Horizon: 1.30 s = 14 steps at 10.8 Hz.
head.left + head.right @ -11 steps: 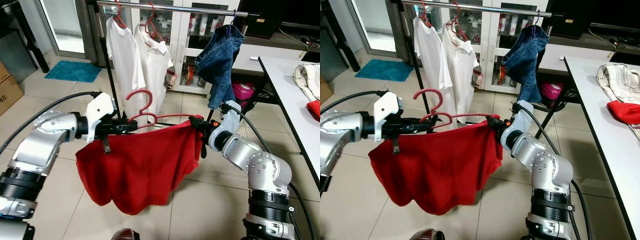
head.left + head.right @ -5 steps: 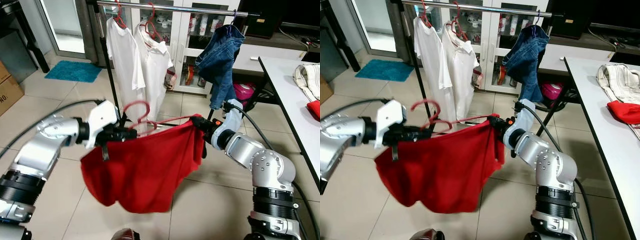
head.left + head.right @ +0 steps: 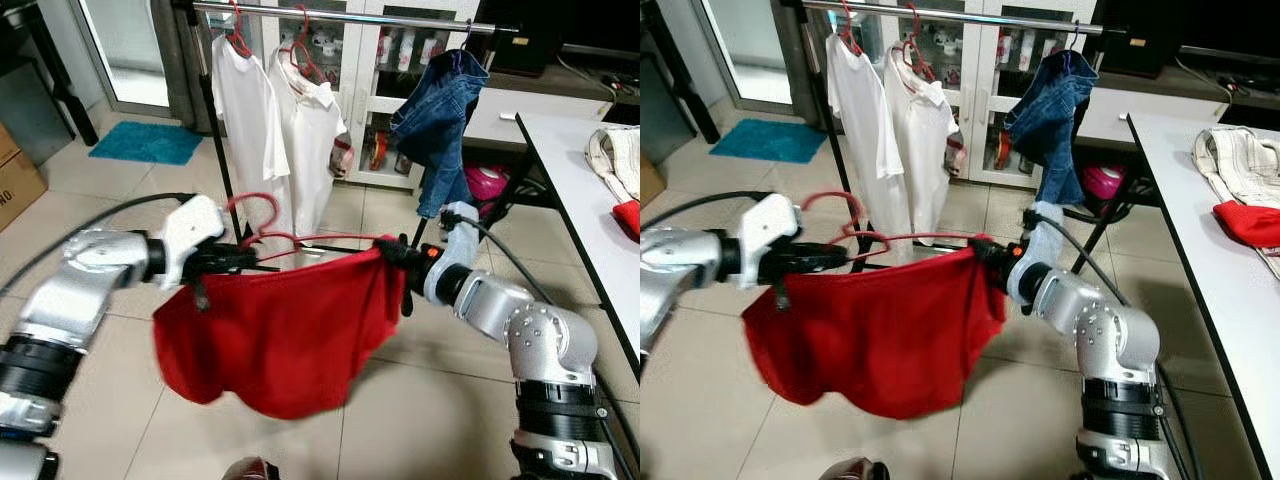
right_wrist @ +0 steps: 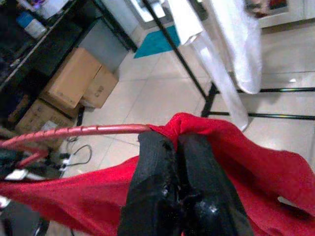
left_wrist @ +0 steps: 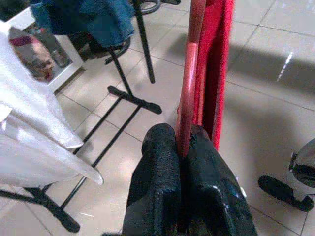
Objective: Hang hanger
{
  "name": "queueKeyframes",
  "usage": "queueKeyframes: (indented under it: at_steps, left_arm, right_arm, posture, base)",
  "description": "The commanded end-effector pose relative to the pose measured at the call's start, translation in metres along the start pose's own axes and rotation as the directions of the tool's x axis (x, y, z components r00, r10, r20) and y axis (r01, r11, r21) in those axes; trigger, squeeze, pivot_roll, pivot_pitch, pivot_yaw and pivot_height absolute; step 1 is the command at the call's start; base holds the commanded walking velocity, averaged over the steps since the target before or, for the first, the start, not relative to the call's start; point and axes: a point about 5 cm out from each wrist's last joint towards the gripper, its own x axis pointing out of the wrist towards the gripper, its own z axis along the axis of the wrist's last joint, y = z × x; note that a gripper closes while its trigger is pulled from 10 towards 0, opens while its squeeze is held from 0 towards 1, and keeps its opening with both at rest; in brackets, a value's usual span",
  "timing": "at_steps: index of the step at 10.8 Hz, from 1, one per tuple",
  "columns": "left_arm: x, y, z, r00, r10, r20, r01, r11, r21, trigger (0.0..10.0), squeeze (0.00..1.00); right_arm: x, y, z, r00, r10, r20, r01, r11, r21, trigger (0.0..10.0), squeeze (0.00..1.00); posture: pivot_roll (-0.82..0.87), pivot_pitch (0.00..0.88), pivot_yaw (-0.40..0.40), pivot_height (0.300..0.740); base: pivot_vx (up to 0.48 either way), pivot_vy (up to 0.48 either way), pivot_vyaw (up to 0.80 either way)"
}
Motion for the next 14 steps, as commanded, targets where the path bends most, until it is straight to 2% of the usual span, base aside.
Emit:
queueKeyframes:
  at_steps: [1, 2, 3, 4, 5, 6, 7, 8, 10, 12, 14]
  left_arm:
    - [-0.025, 0.017, -0.006, 0.994, 0.103, -0.044, -0.104, 0.994, -0.018, 0.0, 0.00]
    - [-0.029, 0.022, -0.008, 0.990, 0.128, -0.053, -0.129, 0.991, -0.019, 0.0, 0.00]
    - [-0.030, 0.024, -0.009, 0.988, 0.140, -0.061, -0.141, 0.990, -0.018, 0.0, 0.00]
    - [-0.028, 0.022, -0.006, 0.990, 0.131, -0.043, -0.132, 0.991, -0.022, 0.0, 0.00]
    - [-0.023, 0.018, -0.003, 0.994, 0.105, -0.012, -0.106, 0.994, -0.018, 0.0, 0.00]
    - [-0.020, 0.016, 0.000, 0.996, 0.086, 0.015, -0.086, 0.996, -0.012, 0.0, 0.00]
    - [-0.014, 0.010, 0.007, 0.997, 0.042, 0.069, -0.042, 0.999, -0.001, 0.0, 0.00]
    - [-0.012, 0.007, 0.012, 0.994, 0.024, 0.108, -0.024, 1.000, -0.004, 0.0, 0.00]
    - [-0.007, -0.001, 0.016, 0.991, 0.002, 0.132, -0.001, 1.000, -0.005, 0.0, 0.00]
    - [-0.007, -0.001, 0.016, 0.991, 0.001, 0.135, 0.001, 1.000, -0.011, 0.0, 0.00]
    - [-0.009, -0.002, 0.014, 0.992, -0.001, 0.125, 0.004, 1.000, -0.021, 0.0, 0.00]
  right_arm:
    - [-0.015, -0.011, 0.017, 0.995, -0.022, 0.097, 0.023, 1.000, -0.011, 0.0, 0.00]
    - [-0.018, -0.006, 0.019, 0.991, 0.070, 0.117, -0.075, 0.996, 0.040, 0.0, 0.00]
    - [-0.020, -0.003, 0.019, 0.985, 0.121, 0.124, -0.127, 0.991, 0.044, 0.0, 0.00]
    - [-0.020, -0.001, 0.015, 0.987, 0.129, 0.095, -0.132, 0.991, 0.022, 0.0, 0.00]
    - [-0.017, -0.004, 0.010, 0.995, 0.077, 0.069, -0.077, 0.997, -0.001, 1.7, 0.00]
    - [-0.015, -0.006, 0.007, 0.998, 0.038, 0.053, -0.037, 0.999, -0.023, 10.0, 0.00]
    - [-0.010, -0.009, 0.001, 0.998, -0.011, 0.064, 0.011, 1.000, 0.001, 10.0, 0.32]
    - [-0.008, -0.009, 0.000, 0.997, -0.026, 0.071, 0.025, 1.000, 0.015, 10.0, 1.00]
    - [-0.003, -0.004, -0.003, 0.996, -0.042, 0.081, 0.040, 0.999, 0.031, 10.0, 1.00]
    - [-0.002, -0.001, -0.004, 0.994, -0.048, 0.093, 0.044, 0.998, 0.046, 10.0, 1.00]
    - [-0.002, 0.007, 0.001, 0.992, -0.017, 0.126, 0.005, 0.996, 0.093, 10.0, 1.00]
  posture:
    - [-0.01, 0.000, 0.010, 0.740]
    - [-0.01, 0.000, 0.010, 0.740]
    - [-0.01, 0.000, 0.010, 0.740]
    - [-0.01, 0.000, 0.009, 0.740]
    - [-0.01, 0.000, 0.009, 0.740]
    - [-0.01, 0.000, 0.009, 0.740]
    - [-0.01, 0.000, 0.007, 0.740]
    - [-0.01, 0.000, 0.006, 0.740]
    - [0.00, 0.000, 0.004, 0.740]
    - [0.00, 0.000, 0.002, 0.740]
    - [0.00, 0.000, 0.001, 0.740]
  base:
    - [0.000, 0.000, 0.00]
    - [0.000, 0.000, 0.00]
    - [0.000, 0.000, 0.00]
    - [0.000, 0.000, 0.00]
    - [0.000, 0.000, 0.00]
    - [0.000, 0.000, 0.00]
    - [0.000, 0.000, 0.00]
    - [0.000, 0.000, 0.00]
    - [0.000, 0.000, 0.00]
    - [0.000, 0.000, 0.00]
    - [0.000, 0.000, 0.00]
